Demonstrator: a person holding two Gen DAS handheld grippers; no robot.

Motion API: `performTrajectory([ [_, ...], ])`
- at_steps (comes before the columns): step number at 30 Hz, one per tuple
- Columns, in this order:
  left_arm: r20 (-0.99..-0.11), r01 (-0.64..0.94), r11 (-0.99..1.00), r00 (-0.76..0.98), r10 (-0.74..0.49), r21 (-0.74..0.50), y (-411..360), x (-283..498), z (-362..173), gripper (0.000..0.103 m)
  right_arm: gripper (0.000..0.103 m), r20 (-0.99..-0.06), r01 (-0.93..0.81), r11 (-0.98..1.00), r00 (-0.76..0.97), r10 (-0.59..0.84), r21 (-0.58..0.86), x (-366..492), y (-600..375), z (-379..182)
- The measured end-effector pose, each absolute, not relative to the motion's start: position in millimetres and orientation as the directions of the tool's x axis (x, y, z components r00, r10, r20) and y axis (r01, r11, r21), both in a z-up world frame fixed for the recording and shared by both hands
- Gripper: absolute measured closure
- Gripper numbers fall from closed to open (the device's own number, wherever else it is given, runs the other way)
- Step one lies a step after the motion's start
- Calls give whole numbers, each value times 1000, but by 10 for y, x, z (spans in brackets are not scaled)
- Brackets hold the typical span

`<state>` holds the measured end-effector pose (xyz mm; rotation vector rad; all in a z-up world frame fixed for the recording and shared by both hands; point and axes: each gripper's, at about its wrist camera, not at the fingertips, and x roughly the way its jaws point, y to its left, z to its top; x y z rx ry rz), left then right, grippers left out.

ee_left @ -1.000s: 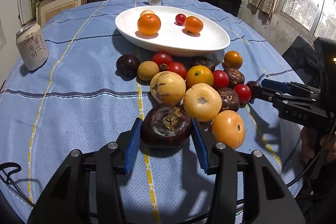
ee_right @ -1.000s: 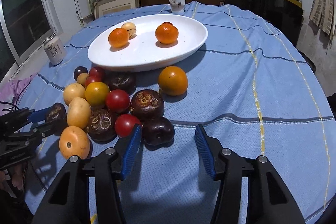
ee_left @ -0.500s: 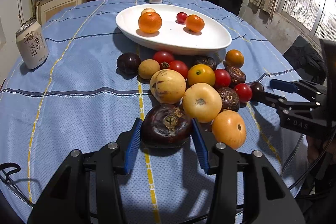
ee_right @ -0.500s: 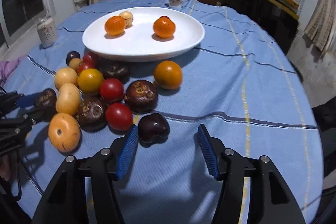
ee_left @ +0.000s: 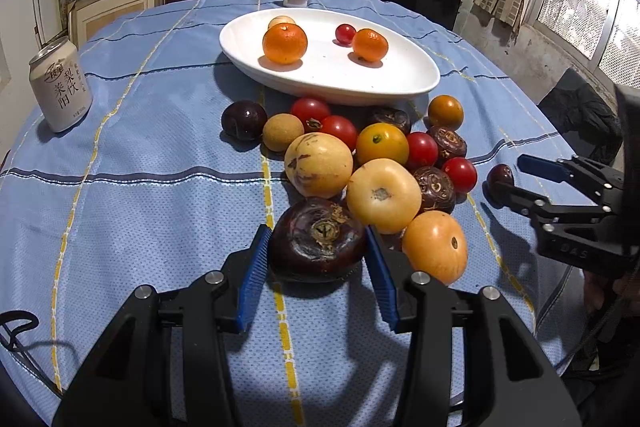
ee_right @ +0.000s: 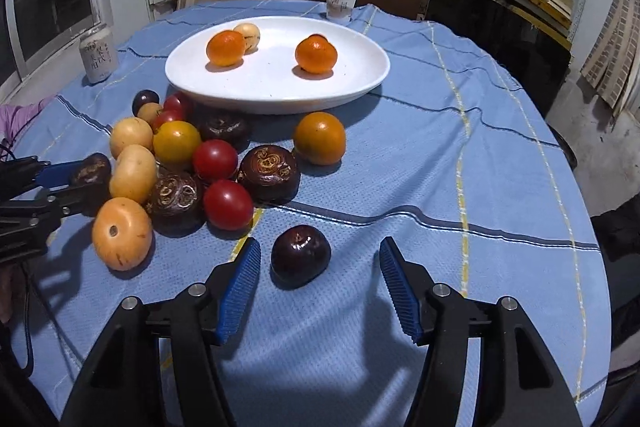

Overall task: Organize fruits
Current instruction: 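Grasp a dark brown fruit with the left tool while the right tool grasps a dark plum, then carry the brown fruit and dark plum onto the plate and release both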

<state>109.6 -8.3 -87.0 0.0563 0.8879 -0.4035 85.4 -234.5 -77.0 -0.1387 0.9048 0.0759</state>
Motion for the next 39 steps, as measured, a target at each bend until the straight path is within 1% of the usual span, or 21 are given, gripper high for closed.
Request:
performTrajectory([
  [1, -763, 365, 924, 562, -319, -118, -80, 1095, -868, 57, 55, -795, -127, 988, 607, 8, -87, 875, -2330, -805],
  [3, -763, 365, 924, 561, -320, -119, -79, 1096, -867, 57, 63, -797, -138, 988, 603, 28, -70, 892, -2318, -839],
  [9, -766, 368, 922, 558, -320, -118, -85, 1102, -871, 57, 70, -789, -162, 984, 613, 46, -68, 834, -2300, -844],
  [17, -765, 364, 924, 559, -319, -120, -85, 1110, -878, 57, 72, -786, -154, 988, 612, 91, -5, 815, -2386, -834],
  [30, -759, 349, 930, 574, -308, -113, -59, 1104, -869, 57, 72, -768, -145, 989, 635, 77, -21, 773, -2372, -798],
  [39, -748, 351, 931, 591, -302, -99, -25, 1031, -801, 57, 72, -748, -124, 992, 656, 102, 26, 714, -2449, -734],
])
